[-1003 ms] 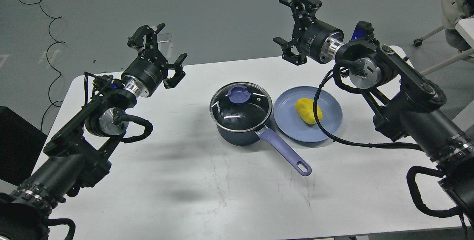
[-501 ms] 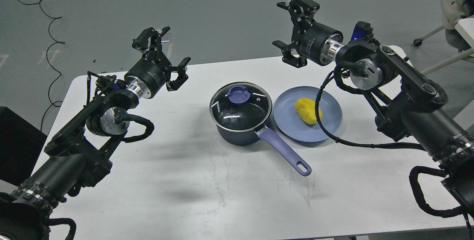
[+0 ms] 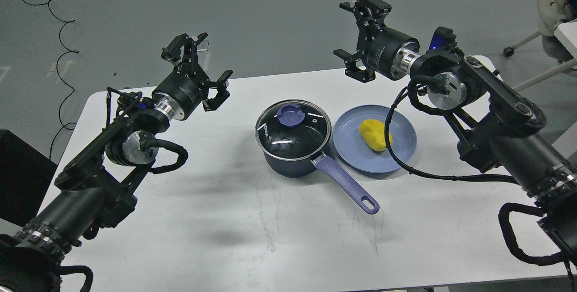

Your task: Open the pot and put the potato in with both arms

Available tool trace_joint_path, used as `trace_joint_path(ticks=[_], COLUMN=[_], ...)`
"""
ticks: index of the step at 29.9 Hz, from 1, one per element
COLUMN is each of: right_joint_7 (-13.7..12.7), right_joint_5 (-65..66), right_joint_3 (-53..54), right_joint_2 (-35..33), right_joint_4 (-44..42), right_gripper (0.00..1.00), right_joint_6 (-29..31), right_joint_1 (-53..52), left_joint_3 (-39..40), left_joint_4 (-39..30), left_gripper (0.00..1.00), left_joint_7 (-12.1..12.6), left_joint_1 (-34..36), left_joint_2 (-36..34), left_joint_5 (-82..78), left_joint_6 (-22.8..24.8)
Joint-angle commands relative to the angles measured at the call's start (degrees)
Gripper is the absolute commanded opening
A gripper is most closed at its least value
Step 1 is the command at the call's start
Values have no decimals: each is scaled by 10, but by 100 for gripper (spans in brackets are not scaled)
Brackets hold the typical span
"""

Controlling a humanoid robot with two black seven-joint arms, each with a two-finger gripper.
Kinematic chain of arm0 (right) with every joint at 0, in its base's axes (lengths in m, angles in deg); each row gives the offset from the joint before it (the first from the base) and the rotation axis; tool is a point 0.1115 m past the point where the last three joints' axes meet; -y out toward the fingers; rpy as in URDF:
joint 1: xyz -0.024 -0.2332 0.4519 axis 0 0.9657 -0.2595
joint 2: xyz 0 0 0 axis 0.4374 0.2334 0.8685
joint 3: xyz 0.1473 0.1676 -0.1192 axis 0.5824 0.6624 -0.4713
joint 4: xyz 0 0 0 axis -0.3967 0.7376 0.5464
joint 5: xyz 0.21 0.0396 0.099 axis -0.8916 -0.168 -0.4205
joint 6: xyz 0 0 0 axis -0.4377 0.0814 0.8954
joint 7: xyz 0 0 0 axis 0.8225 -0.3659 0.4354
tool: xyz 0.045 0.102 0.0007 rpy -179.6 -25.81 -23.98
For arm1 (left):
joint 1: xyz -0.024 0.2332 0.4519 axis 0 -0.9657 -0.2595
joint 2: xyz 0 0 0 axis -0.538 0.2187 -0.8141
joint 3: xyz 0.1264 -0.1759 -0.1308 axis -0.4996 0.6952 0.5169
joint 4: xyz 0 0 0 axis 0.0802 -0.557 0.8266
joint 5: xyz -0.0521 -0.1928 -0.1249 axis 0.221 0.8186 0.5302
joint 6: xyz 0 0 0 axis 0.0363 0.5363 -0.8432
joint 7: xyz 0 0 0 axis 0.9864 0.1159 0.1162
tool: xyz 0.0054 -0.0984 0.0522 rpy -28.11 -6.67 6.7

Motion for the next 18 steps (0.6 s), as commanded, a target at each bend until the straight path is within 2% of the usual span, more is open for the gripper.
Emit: trace_joint_path(ticks=[1, 18], right_joint_7=[0, 1], right_joint_5=[0, 0], right_joint_3=[0, -1], right_joint_2=[1, 4], right_joint_4=[0, 1], right_gripper=[100, 100], right_joint_6=[-1, -1], right_joint_1=[2, 2], left_joint_3=[1, 10], left_joint_4=[0, 4], left_gripper=[98, 98], left_joint_7=[1, -4], left_joint_1=[1, 2], left_joint_2=[1, 2], left_joint_5=[1, 0], left_joint_6=[1, -5])
